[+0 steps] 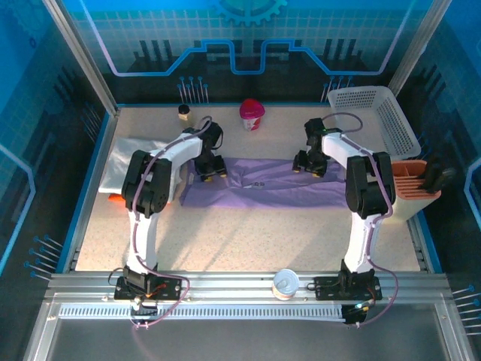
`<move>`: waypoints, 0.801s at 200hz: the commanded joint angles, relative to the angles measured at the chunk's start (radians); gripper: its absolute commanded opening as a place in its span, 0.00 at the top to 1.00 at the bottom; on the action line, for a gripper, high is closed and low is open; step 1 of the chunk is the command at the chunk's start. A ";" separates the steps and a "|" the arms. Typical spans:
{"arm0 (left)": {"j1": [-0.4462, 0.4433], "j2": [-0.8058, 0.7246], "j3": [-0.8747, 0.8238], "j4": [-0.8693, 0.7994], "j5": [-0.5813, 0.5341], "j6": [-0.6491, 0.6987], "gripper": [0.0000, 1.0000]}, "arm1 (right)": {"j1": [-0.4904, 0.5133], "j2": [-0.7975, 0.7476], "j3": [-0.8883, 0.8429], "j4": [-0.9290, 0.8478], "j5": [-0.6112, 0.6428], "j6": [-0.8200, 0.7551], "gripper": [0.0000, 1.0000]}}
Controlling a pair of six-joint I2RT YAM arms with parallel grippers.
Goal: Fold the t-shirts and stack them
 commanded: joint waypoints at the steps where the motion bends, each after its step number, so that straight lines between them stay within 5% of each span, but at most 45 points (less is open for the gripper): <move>1: 0.019 0.085 0.075 -0.086 0.006 0.058 0.53 | 0.017 0.032 0.020 -0.076 -0.033 -0.023 0.40; 101: 0.044 0.407 0.644 -0.334 0.023 0.154 0.54 | 0.137 -0.049 -0.119 -0.058 -0.217 0.026 0.38; 160: 0.080 0.528 0.863 -0.349 0.066 0.149 0.54 | 0.317 -0.170 -0.364 0.208 -0.345 0.297 0.38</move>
